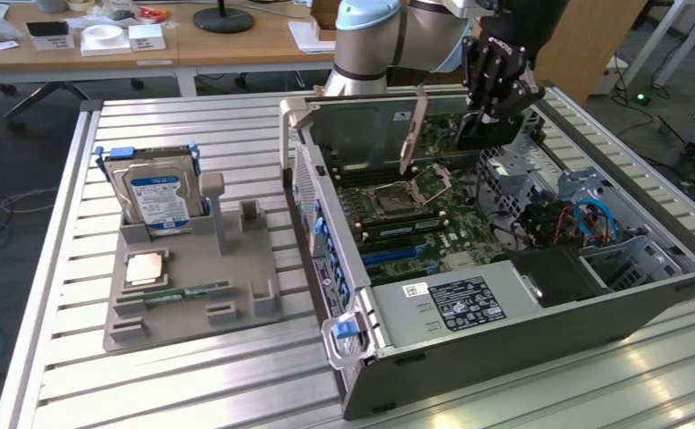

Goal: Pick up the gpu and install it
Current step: 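Insert the gpu into the slot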

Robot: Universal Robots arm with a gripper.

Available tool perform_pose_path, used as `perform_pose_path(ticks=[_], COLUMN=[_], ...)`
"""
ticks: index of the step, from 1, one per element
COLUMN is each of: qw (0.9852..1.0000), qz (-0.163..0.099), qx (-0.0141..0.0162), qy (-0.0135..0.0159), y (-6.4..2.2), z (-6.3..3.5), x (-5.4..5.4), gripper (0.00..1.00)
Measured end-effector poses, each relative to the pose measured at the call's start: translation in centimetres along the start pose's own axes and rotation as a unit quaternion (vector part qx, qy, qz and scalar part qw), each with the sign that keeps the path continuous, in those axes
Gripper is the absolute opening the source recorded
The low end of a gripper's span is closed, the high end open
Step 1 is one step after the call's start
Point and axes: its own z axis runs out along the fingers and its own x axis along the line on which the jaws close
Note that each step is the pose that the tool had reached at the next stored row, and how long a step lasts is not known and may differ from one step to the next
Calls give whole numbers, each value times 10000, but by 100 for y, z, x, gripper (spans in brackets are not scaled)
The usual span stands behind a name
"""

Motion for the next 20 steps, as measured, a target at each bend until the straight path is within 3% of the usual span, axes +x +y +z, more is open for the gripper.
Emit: perform_pose_path(ticks=[9, 20], qw=[10000, 10000], qz=[1, 0], qx=[4, 25], qy=[-1, 0], y=[146, 225], z=[30, 225], x=[0, 2], gripper=[27, 27])
